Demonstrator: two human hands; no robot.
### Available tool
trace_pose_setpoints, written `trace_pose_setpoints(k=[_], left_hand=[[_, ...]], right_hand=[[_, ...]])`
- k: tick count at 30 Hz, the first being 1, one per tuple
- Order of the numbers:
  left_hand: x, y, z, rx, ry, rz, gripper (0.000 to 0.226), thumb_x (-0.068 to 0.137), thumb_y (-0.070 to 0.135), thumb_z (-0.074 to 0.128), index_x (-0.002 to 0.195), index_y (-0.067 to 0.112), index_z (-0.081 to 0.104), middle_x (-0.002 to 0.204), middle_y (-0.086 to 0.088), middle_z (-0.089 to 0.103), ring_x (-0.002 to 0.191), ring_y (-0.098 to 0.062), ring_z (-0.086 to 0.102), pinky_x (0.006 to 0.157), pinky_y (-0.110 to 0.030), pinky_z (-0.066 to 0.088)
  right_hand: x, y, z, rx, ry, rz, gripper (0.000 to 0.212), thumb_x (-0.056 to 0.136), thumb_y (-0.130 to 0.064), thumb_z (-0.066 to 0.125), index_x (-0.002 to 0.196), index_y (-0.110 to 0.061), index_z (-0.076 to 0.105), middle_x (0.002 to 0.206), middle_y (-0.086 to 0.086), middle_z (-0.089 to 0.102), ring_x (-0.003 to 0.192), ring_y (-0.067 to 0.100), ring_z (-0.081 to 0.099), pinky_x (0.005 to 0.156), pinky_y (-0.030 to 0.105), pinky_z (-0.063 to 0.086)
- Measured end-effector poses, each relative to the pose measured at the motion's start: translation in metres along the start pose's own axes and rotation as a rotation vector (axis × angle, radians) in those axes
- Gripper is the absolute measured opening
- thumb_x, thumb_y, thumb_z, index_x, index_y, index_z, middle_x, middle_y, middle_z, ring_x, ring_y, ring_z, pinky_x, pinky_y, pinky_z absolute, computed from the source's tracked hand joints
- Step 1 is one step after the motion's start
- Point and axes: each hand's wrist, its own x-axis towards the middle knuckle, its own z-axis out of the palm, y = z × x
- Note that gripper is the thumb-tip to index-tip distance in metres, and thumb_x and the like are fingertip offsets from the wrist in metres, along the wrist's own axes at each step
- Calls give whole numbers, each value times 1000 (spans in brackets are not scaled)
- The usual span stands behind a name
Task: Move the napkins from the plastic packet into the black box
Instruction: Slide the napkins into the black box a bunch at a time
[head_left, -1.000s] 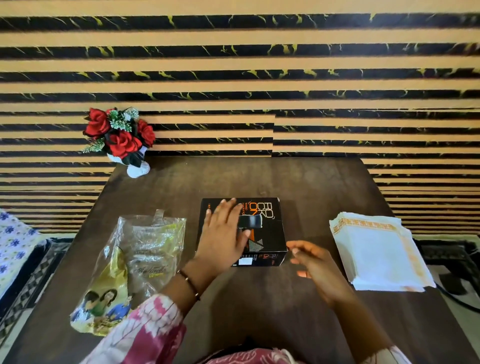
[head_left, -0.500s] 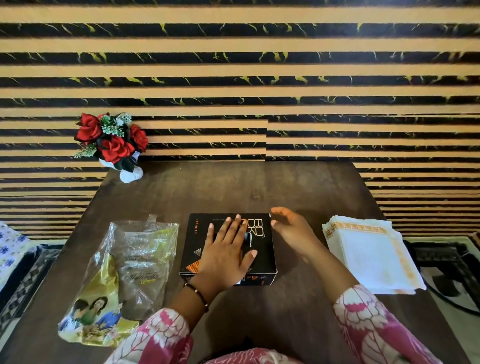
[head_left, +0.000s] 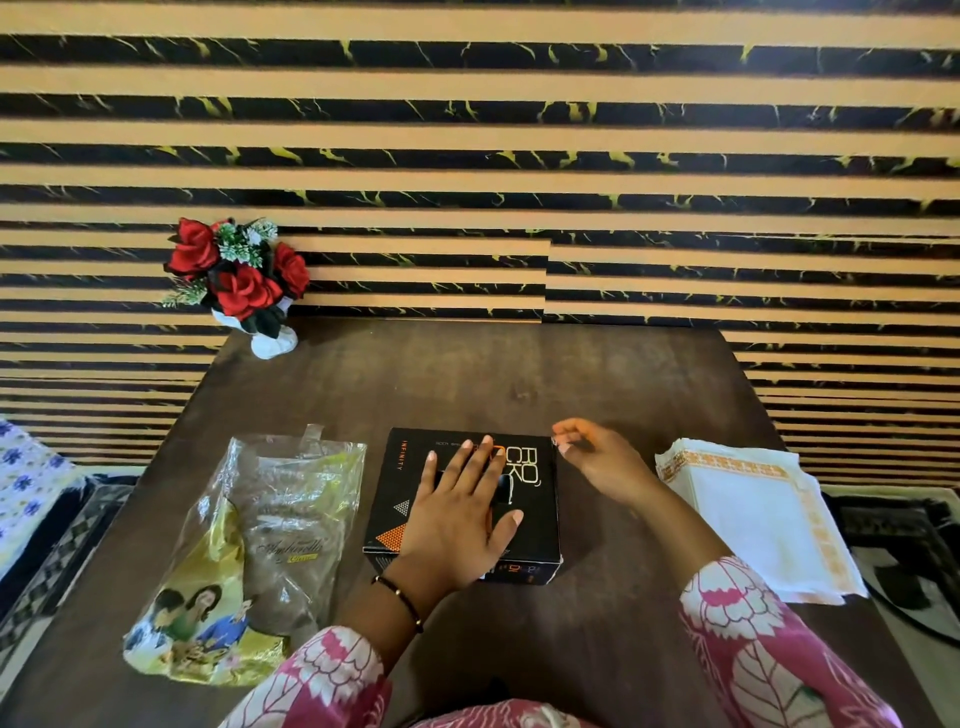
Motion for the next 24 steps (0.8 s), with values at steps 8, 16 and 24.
trace_pose_setpoints(k=[8,16,24], left_hand=[[-2,0,-2,4,-5,22,73,83,63,7,147,27,2,158,6,-2,144,-13,-9,117,-45,-10],[-1,-1,2,-2,7,31,74,83,62,10,147,27,1,158,6,-2,144,-13,-10,116,-45,-10],[-1,-2,3,-23,27,36,73,84,62,13,147,26,4,158,5,1,144,-13,-8,115,-44,-12]], right_hand=[[6,12,-9,-196,15,-15,25,90,-26,54,112,-20,64,108,-3,66,103,13,58,82,22,38],[-20,50,-7,-673,-74,23,60,83,-32,65,137,-16,43,147,4,43,134,26,38,108,36,34],[-34,89,21,-970,-229,133,92,84,-31,65,150,-22,2,160,-1,-5,148,27,-1,118,47,5]])
